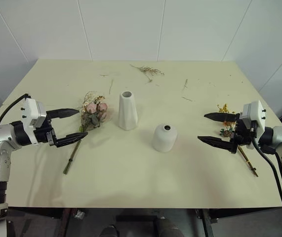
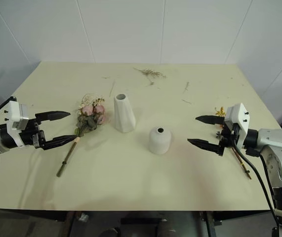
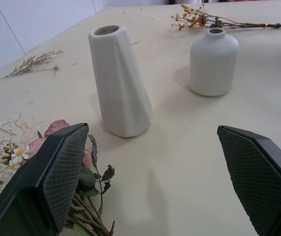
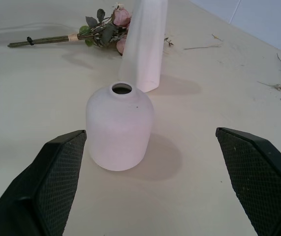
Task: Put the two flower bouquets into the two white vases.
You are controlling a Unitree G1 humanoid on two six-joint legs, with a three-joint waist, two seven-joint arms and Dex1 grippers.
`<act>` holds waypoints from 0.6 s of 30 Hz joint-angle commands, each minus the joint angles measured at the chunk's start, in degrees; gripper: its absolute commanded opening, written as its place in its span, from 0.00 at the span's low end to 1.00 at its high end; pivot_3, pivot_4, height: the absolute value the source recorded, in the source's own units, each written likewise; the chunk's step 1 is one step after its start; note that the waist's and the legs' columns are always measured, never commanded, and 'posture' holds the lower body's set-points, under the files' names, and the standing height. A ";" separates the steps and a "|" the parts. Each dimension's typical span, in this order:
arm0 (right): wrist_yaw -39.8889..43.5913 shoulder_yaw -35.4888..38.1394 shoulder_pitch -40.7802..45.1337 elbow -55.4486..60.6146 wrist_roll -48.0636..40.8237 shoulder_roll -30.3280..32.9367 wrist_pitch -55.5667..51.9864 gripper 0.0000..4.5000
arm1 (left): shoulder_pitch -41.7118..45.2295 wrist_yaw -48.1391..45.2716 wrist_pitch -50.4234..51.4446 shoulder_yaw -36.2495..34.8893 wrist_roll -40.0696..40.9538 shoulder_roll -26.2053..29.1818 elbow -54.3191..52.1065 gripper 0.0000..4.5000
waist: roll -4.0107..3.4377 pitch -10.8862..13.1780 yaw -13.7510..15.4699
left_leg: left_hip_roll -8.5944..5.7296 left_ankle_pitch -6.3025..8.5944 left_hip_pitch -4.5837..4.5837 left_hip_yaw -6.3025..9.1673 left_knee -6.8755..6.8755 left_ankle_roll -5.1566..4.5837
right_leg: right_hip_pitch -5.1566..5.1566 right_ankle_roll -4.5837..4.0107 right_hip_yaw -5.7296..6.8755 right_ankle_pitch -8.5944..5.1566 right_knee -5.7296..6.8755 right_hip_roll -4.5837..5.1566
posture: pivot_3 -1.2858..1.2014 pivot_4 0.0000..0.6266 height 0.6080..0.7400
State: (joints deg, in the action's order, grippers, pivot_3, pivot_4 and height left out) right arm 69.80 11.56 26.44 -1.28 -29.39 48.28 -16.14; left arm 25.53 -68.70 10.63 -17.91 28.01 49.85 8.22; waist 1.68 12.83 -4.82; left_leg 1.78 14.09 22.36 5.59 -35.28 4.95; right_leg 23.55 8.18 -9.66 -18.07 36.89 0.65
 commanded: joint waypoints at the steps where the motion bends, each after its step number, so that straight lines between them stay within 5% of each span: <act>1: 1.04 0.62 2.45 -0.81 0.17 1.21 1.59 0.99 | -0.32 -0.69 -0.43 -1.19 1.59 0.24 -1.32 1.00 | 0.00 0.00 0.01 | 0.00 0.00 0.00 0.01 0.00 0.00 | 0.00 0.00 0.00 0.00 0.00 0.00 | 0.52 0.24 1.00; 18: 2.68 -4.15 12.88 -11.71 5.69 2.91 0.23 0.99 | -7.18 0.82 3.53 -5.80 4.63 2.03 -8.72 1.00 | -0.01 0.00 -0.07 | 0.00 0.00 -0.01 0.01 -0.03 0.00 | 0.01 -0.01 0.00 0.00 0.03 0.01 | 0.52 0.24 1.00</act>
State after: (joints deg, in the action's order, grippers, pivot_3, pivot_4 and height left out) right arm 73.46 6.53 37.87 -12.09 -25.02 48.83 -15.37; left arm 18.62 -68.31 13.92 -21.72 30.75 51.27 1.52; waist 1.68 12.83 -4.89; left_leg 1.78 14.10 22.35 5.59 -35.31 4.96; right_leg 23.55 8.17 -9.66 -18.08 36.93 0.65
